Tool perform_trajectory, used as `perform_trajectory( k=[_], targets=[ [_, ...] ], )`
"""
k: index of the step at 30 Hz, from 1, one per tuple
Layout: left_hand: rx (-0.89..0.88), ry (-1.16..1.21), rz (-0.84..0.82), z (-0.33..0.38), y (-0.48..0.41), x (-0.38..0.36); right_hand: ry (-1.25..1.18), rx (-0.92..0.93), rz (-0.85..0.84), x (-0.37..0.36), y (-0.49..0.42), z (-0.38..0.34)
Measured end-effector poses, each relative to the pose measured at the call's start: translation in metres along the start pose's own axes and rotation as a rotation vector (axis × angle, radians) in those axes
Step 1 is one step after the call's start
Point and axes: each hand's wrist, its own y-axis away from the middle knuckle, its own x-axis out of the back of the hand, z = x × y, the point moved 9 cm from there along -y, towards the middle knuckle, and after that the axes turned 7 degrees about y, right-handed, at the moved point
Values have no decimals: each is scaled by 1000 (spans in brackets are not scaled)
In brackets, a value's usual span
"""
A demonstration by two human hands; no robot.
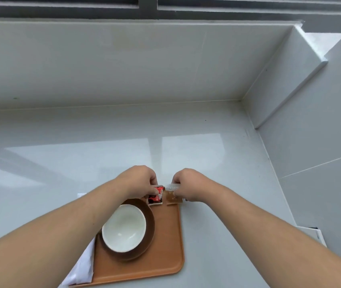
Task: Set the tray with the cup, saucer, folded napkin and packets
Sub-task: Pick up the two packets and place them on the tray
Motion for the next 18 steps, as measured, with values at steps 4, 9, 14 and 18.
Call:
perform_trajectory(
  k=[4,9,14,18],
  targets=[
    [-4,-61,39,-6,-3,-11,114,14,67,-14,-4,-9],
    [62,-177,114,-15,-4,-11,197,-58,172,-17,-9,-4],
    [109,-231,126,-22,-1,-6,180,-217,162,-21,-10,20],
    [129,-267,149,-21,0,-3,228,-202,166,-17,-11,18]
  ],
)
